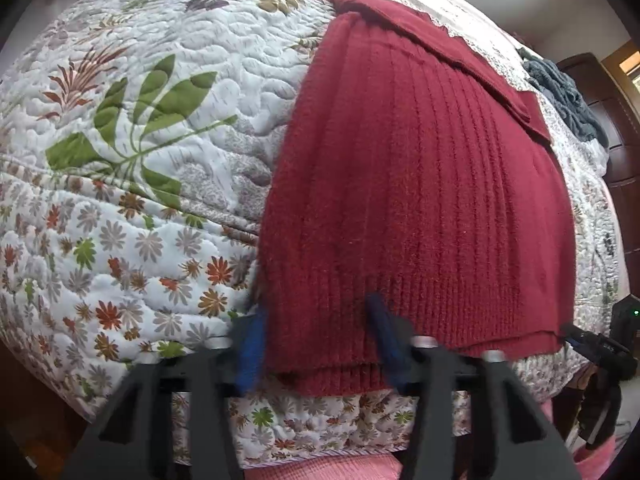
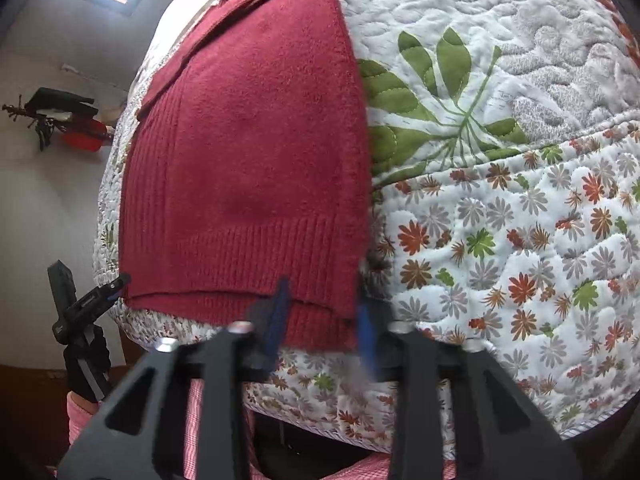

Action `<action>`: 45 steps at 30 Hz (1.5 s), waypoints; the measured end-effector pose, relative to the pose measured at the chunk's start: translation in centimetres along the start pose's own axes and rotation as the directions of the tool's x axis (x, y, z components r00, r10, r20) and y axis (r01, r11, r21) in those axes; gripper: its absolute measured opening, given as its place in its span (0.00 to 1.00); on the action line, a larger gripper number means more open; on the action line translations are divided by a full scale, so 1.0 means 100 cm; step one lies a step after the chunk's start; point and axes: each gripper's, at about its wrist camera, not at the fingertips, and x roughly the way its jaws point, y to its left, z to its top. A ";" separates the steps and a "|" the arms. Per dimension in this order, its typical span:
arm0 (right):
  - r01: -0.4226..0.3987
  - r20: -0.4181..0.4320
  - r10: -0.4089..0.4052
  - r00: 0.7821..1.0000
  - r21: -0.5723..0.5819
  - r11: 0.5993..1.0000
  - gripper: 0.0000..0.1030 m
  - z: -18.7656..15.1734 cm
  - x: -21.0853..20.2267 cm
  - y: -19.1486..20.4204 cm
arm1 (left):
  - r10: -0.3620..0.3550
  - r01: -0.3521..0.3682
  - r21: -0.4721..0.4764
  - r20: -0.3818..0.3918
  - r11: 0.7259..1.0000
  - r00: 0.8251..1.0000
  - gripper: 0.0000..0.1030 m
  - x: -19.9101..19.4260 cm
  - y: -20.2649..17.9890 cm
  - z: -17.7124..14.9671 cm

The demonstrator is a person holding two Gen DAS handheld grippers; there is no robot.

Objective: Fold small clothes
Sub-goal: 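Move both tools to the ribbed hem of the red sweater, then grasp the ribbed hem with the left tool while the right tool grasps it too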

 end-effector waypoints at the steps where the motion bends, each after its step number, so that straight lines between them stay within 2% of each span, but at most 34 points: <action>1: -0.003 0.001 0.003 1.000 -0.006 1.000 0.10 0.000 -0.001 0.000 | -0.013 0.013 -0.011 0.000 1.000 1.000 0.19 0.000 0.002 0.001; 3: -0.009 0.005 0.009 1.000 -0.012 1.000 0.06 0.001 -0.004 0.000 | -0.019 0.019 -0.026 0.010 0.999 1.000 0.12 0.000 0.002 0.000; 6: -0.022 0.013 0.022 1.000 -0.025 0.999 0.05 0.000 -0.008 0.002 | -0.041 0.041 -0.035 0.023 0.999 0.999 0.10 -0.005 0.011 0.002; 10: -0.094 0.034 0.095 0.995 -0.025 0.995 0.05 0.003 -0.021 0.004 | -0.082 0.083 -0.018 0.061 0.996 0.995 0.09 -0.022 0.010 0.002; 16: -0.219 0.090 0.217 0.972 0.013 0.976 0.05 0.019 -0.050 0.000 | -0.184 0.189 -0.037 0.111 0.981 0.977 0.09 -0.050 0.009 0.015; 19: -0.259 0.116 0.255 0.960 0.021 0.966 0.05 0.034 -0.064 0.000 | -0.208 0.214 -0.036 0.123 0.976 0.970 0.09 -0.055 0.003 0.031; 24: -0.244 0.135 0.238 0.962 0.029 0.969 0.05 0.066 -0.076 0.000 | -0.195 0.203 -0.043 0.142 0.978 0.970 0.09 -0.054 -0.005 0.064; 29: -0.218 0.123 0.212 0.970 0.039 0.975 0.05 0.097 -0.069 0.005 | -0.173 0.182 -0.052 0.150 0.982 0.973 0.09 -0.045 -0.009 0.093; 38: -0.193 0.076 0.185 0.980 0.132 0.972 0.05 0.157 -0.027 -0.004 | -0.124 0.135 -0.095 0.116 0.986 0.986 0.10 -0.003 -0.011 0.142; 41: -0.191 0.055 0.184 0.981 0.167 0.967 0.05 0.175 -0.012 -0.014 | -0.114 0.127 -0.133 0.102 0.983 0.988 0.12 0.011 -0.004 0.155; 43: -0.175 0.040 0.171 0.985 0.175 0.969 0.06 0.185 -0.003 -0.018 | -0.112 0.127 -0.161 0.102 0.979 0.988 0.18 0.016 0.001 0.164; 45: -0.167 0.033 0.164 0.986 0.184 0.969 0.09 0.193 0.001 -0.022 | -0.120 0.137 -0.170 0.106 0.976 0.987 0.19 0.016 0.006 0.171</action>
